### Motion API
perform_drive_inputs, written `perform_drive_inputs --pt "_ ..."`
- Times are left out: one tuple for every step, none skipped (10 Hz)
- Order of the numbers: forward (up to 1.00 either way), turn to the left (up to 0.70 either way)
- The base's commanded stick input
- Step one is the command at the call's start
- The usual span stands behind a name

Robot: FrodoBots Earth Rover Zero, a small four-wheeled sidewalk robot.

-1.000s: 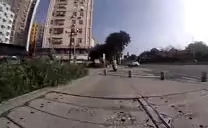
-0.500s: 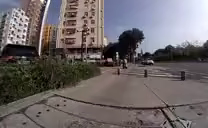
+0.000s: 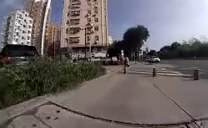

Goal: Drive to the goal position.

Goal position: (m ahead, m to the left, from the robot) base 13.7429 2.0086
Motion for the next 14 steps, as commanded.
perform_drive_inputs --pt "0.7 -0.02" --pt "0.7 -0.05" --pt "0.7 -0.09" --pt "0.7 -0.12" --pt "0.7 -0.06" --pt "0.7 0.0" --pt "0.7 0.0" --pt "0.7 0.0" --pt "0.7 0.0" --pt "0.7 0.0" --pt "0.7 0.0" --pt "0.7 0.0" --pt "0.7 0.0" --pt "0.7 0.0"
